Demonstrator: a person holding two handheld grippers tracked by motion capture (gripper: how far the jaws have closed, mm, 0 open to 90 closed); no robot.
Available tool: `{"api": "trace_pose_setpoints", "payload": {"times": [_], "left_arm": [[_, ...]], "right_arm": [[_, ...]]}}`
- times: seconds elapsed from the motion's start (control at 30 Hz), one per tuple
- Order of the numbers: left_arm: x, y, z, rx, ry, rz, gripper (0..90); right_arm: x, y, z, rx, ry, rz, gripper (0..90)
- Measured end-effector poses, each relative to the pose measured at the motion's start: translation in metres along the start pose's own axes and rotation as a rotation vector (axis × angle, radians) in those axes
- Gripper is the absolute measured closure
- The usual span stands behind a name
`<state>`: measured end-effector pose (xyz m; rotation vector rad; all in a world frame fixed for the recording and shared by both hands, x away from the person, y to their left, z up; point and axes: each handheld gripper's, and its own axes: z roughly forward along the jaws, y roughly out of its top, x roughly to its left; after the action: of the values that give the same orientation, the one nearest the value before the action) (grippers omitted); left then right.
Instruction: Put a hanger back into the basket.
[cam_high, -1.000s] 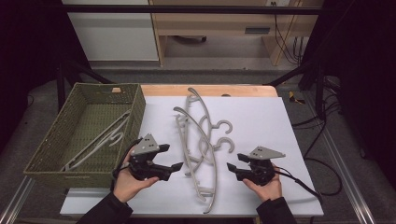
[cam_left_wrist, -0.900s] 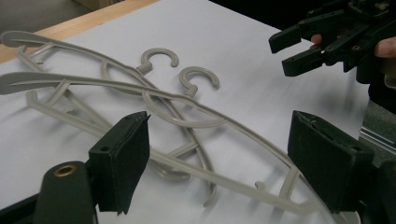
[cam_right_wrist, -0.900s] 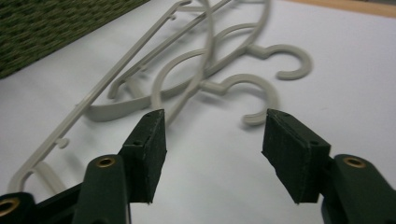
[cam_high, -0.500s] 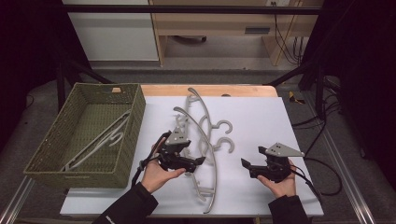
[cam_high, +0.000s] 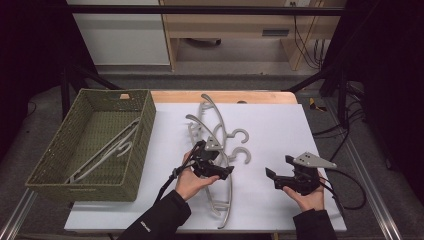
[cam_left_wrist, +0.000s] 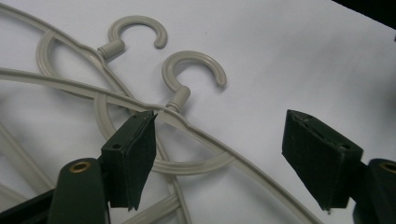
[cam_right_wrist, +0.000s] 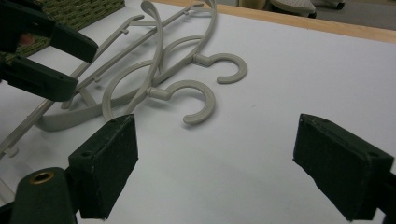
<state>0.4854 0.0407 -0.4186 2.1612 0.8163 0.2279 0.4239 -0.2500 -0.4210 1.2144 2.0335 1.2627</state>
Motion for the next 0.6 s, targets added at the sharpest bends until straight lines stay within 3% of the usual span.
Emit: {"api": "trace_pose_setpoints", "payload": {"times": [0.27, 0.6], "left_arm": [[-0.002, -0.003, 0.035, 0.079, 0.053, -0.003, 33.2], [-0.002, -0.007, 0.056, 0.121, 0.085, -0.011, 42.5]], "right_arm": [[-0.002, 0.0, -0.001, 0.003, -0.007, 0.006, 14.8], [-0.002, 0.0, -0.001, 0.006, -0.004, 0.009, 14.9]]}}
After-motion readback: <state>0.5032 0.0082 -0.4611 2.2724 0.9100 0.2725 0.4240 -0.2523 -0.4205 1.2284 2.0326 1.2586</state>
